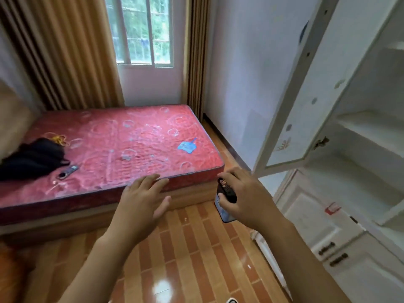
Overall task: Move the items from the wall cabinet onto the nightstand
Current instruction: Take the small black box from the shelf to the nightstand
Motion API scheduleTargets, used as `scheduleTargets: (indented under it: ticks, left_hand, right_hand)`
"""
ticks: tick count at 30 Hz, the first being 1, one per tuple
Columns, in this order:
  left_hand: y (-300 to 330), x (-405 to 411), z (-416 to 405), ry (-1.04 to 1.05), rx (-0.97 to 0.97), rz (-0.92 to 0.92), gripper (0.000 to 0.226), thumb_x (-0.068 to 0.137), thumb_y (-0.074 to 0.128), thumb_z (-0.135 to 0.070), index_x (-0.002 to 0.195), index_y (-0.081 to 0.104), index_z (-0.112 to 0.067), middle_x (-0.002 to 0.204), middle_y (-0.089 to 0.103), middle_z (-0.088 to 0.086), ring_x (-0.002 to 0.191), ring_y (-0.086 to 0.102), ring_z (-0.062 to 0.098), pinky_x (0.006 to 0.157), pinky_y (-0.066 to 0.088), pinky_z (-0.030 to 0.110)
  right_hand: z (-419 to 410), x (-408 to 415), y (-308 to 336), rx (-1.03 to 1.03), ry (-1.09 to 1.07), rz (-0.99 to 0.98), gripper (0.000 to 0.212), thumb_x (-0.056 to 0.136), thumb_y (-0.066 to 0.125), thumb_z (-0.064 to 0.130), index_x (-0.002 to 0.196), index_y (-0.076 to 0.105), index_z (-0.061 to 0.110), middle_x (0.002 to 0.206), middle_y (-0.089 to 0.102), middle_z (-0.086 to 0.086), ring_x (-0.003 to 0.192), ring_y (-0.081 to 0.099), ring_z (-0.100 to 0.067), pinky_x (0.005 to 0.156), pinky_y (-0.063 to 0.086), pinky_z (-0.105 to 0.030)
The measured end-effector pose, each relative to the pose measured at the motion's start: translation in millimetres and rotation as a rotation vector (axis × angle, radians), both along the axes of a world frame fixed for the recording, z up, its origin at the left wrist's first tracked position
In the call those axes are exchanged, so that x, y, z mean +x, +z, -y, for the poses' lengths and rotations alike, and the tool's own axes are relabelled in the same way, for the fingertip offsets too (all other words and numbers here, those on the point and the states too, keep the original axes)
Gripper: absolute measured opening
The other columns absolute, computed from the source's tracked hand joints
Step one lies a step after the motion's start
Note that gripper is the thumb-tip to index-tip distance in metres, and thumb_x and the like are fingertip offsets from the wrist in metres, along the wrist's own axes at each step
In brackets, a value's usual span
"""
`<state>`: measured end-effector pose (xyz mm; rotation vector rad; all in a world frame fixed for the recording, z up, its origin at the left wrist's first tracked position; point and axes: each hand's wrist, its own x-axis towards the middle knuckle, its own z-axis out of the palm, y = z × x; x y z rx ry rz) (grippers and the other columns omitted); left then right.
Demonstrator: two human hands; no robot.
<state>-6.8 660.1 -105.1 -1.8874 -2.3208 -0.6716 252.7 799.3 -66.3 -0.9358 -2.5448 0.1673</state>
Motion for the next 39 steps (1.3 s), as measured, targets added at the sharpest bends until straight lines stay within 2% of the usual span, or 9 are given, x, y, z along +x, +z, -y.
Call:
scheduleTargets:
  ticks: [4,7,18,24,29,33,39]
  left_hand:
    - [3.1,-53.0,86.3,0.198,0.01,0.029,0.059,0.094,0.04,-0.055,0.142,0.056,-0.025,0.146,0.055,0.002,0.136,0.047,0.024,0.11,0.039,0.051]
    - [2.5,-83.1,140.0,0.325,0.045,0.05,0.059,0.095,0.04,-0.055,0.144,0.054,-0.026,0.149,0.051,-0.001,0.141,0.041,0.02,0.115,0.037,0.053]
    - [-10.0,-154.6,255.9,0.636,0.07,0.083,0.055,0.094,0.043,-0.053,0.139,0.06,-0.026,0.145,0.056,-0.001,0.138,0.045,0.02,0.111,0.042,0.048]
    - [-18.9,-207.2,265.1,0.736,0.04,0.093,0.055,0.094,0.042,-0.053,0.138,0.061,-0.025,0.145,0.057,0.0,0.138,0.046,0.02,0.111,0.042,0.048]
    - [-28.2,-258.3,235.1,0.77,0.027,0.116,0.055,0.095,0.04,-0.054,0.139,0.06,-0.027,0.146,0.055,-0.004,0.139,0.044,0.017,0.114,0.041,0.046]
    - [-31.1,-298.6,212.9,0.796,0.02,0.125,0.054,0.096,0.041,-0.053,0.138,0.06,-0.026,0.144,0.056,-0.004,0.138,0.044,0.016,0.114,0.04,0.045]
    - [-28.2,-342.0,214.6,0.901,0.016,0.106,0.053,0.096,0.041,-0.052,0.137,0.061,-0.025,0.142,0.057,-0.005,0.134,0.046,0.015,0.111,0.042,0.04]
  right_hand:
    - [42.3,-79.8,5.4,0.009,0.194,0.007,0.05,0.09,0.063,0.041,0.137,0.057,0.025,0.127,0.056,0.007,0.118,0.052,-0.016,0.095,0.052,-0.037]
    - [68.8,-130.8,9.4,0.007,0.321,0.008,0.051,0.092,0.065,0.039,0.139,0.057,0.02,0.126,0.056,0.005,0.118,0.05,-0.016,0.095,0.053,-0.034]
    - [121.9,-278.3,-0.2,-0.015,0.643,0.047,0.05,0.096,0.056,0.044,0.14,0.055,0.021,0.127,0.053,0.007,0.122,0.048,-0.017,0.094,0.052,-0.036]
    - [119.1,-354.0,-18.7,-0.059,0.732,0.071,0.052,0.096,0.049,0.049,0.141,0.053,0.024,0.128,0.051,0.009,0.122,0.048,-0.017,0.095,0.051,-0.037]
    - [93.2,-415.2,-27.9,-0.088,0.779,0.108,0.057,0.095,0.052,0.049,0.145,0.051,0.021,0.133,0.048,0.009,0.127,0.044,-0.015,0.099,0.049,-0.031]
    - [68.4,-465.2,-29.2,-0.142,0.799,0.112,0.064,0.092,0.053,0.054,0.145,0.048,0.019,0.134,0.046,0.007,0.122,0.046,-0.015,0.096,0.046,-0.026]
    - [58.9,-551.9,-37.9,-0.183,0.909,0.103,0.068,0.085,0.058,0.055,0.14,0.054,0.013,0.126,0.05,0.002,0.113,0.052,-0.019,0.09,0.052,-0.035]
